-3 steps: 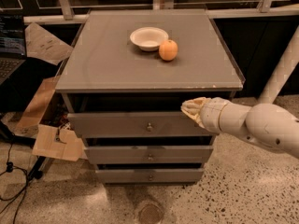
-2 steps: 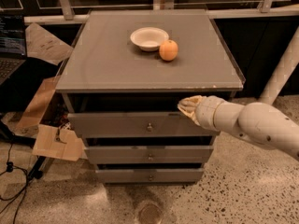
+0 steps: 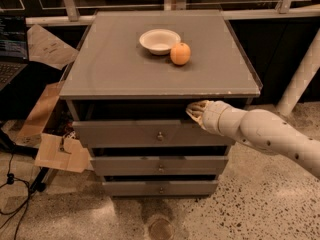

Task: Open top drawer

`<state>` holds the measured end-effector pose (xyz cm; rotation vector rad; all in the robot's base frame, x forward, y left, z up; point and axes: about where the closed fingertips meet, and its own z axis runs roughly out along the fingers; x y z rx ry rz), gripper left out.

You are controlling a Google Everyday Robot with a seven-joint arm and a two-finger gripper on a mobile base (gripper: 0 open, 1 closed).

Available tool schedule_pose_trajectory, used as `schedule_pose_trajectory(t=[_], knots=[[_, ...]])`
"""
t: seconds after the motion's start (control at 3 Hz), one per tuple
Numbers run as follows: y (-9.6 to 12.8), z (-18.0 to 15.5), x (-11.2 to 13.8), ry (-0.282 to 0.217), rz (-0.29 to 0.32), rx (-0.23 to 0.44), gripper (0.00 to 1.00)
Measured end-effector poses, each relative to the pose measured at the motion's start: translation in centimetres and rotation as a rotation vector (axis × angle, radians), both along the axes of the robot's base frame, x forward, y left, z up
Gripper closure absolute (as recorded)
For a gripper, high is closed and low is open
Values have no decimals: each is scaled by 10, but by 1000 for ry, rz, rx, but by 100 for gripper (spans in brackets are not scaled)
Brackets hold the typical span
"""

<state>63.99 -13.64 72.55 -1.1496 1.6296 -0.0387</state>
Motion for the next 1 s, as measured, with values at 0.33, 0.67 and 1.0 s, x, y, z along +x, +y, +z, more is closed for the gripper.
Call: schedule_pose_trajectory(t=[0.33, 0.67, 1.0], knots=[[-2, -15, 21, -17, -45, -18, 100], [-6, -31, 33, -2, -66, -56, 100], [-9, -34, 34, 1, -68, -65, 100]])
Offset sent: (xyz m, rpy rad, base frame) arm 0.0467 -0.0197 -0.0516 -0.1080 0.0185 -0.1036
